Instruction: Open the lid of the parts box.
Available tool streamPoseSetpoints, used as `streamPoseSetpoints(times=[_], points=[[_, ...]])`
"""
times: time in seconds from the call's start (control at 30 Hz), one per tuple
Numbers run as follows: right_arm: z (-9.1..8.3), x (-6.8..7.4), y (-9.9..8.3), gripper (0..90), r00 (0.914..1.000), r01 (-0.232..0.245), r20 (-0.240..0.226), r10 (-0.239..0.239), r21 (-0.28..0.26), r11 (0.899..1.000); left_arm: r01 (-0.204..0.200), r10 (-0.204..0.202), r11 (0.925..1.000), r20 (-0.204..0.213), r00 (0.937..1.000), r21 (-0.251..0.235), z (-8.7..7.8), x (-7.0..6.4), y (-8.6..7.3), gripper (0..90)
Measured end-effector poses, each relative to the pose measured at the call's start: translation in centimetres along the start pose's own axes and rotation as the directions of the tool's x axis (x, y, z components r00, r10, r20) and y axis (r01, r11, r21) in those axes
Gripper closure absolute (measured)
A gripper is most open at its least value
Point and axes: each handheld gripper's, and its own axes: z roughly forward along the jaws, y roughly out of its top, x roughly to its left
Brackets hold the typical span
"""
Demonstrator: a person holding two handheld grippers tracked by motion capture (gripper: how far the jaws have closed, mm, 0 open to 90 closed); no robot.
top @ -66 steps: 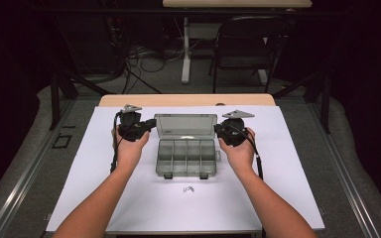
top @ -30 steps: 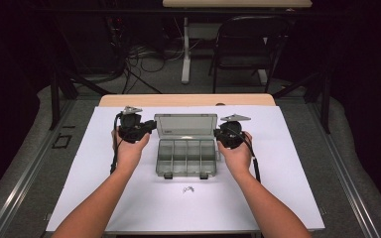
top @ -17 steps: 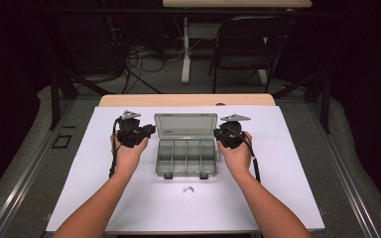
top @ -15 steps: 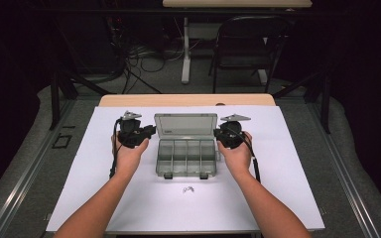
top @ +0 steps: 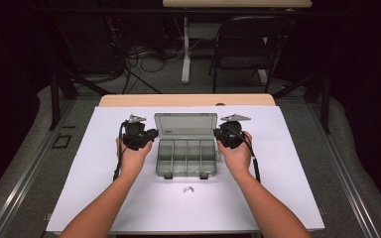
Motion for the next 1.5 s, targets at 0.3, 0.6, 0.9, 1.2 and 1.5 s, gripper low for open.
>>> streamPoseSetpoints(times=[0.3,0.6,0.9,1.2,1.5], points=[[0.1,0.0,0.0,85.3,1.0000,-0.002,-0.002,0.002,-0.002,1.000,0.006,-0.006,0.9999,-0.010,0.9999,0.008,0.9,0.0,-0.2,81.3],[0.2,-0.1,0.0,85.2,1.0000,-0.001,-0.003,0.001,-0.005,1.000,0.008,-0.008,0.9999,-0.015,0.9998,0.014,1.5,0.1,-0.4,83.4],[0.3,-0.1,0.0,85.1,1.0000,-0.002,0.001,0.002,-0.008,1.000,0.012,-0.012,0.9998,-0.025,0.9996,0.016,1.8,0.1,-0.5,85.9],[0.5,-0.2,-0.1,85.0,1.0000,-0.006,0.001,0.006,-0.016,1.000,0.026,-0.026,0.9995,-0.025,0.9993,0.015,2.0,0.2,-0.5,87.1],[0.7,-0.3,-0.3,84.2,0.9999,-0.009,0.004,0.010,-0.014,1.000,0.034,-0.034,0.9994,-0.017,0.9993,0.009,2.1,0.4,-0.5,87.4]])
